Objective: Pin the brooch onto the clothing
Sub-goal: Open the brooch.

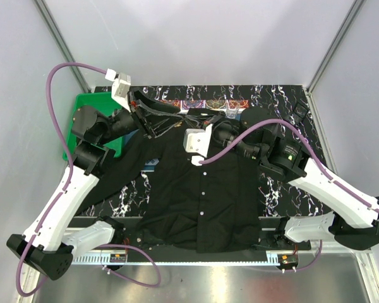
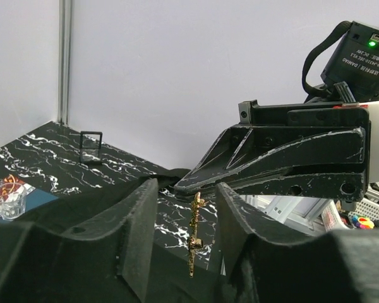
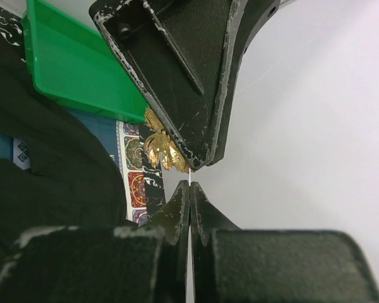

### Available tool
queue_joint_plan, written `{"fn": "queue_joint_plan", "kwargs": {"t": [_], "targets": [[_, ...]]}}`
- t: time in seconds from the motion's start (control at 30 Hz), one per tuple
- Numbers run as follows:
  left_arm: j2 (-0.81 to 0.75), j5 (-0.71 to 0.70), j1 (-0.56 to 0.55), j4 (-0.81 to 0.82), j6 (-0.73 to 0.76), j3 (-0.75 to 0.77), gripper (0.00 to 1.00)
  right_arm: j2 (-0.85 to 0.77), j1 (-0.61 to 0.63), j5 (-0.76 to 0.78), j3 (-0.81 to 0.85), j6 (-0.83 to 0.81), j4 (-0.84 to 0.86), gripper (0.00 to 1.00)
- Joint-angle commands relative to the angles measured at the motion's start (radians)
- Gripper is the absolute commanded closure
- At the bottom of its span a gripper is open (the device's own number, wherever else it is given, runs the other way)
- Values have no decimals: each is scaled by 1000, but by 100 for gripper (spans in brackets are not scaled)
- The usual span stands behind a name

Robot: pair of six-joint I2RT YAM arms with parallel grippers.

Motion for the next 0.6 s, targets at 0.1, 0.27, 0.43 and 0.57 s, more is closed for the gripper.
{"fn": "queue_joint_plan", "kwargs": {"t": [0.1, 0.27, 0.43, 0.57], "targets": [[-9, -17, -6, -55, 27, 43, 52, 5, 2, 35, 55, 0, 18, 100], [-8, -36, -6, -80, 49, 49, 62, 5, 2, 35, 55, 0, 15, 100], [-5, -20, -6, -40, 24, 46, 67, 1, 2, 29, 48, -7, 14, 100], [-12, -3, -6, 7, -4, 31, 60, -2, 2, 29, 43, -10, 8, 100]]}}
